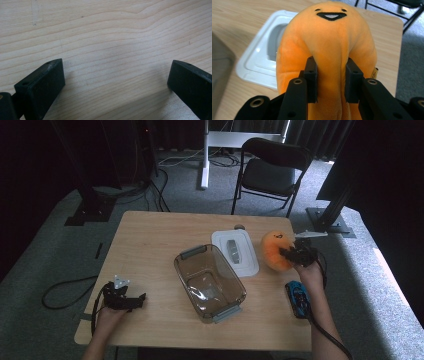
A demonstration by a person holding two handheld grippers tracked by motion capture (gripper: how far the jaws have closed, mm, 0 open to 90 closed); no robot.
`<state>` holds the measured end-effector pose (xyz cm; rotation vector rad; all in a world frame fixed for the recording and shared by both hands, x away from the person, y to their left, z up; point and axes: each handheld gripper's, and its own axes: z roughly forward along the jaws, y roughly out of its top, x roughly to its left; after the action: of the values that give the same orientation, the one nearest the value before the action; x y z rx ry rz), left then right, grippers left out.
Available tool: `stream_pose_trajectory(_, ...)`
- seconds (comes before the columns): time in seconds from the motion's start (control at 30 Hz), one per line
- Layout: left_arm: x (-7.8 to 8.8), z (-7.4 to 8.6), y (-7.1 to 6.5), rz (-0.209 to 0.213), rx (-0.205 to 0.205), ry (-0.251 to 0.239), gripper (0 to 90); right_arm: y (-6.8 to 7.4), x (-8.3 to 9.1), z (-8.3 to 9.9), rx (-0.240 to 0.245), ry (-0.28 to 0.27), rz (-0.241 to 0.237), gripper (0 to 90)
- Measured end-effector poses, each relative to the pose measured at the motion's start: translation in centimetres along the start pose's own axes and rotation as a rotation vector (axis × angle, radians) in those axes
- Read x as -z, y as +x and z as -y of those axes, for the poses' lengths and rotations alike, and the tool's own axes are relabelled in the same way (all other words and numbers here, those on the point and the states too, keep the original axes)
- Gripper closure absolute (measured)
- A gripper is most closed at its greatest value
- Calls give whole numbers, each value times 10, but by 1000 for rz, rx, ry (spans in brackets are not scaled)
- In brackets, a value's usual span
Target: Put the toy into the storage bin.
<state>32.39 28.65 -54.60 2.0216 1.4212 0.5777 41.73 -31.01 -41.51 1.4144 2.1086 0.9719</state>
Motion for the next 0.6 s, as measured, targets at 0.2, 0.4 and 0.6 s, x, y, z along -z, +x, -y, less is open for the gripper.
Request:
stream_pose_trajectory(0.2,0,0,0,0,0,0,15,13,11,-8,34,-34,-37,692)
stream_pose_trajectory(0.4,0,0,0,0,0,0,15,25,19,-17,65,-57,-74,691)
stream_pose_trajectory(0.6,0,0,0,0,-2,0,15,41,29,-25,102,-85,-121,691)
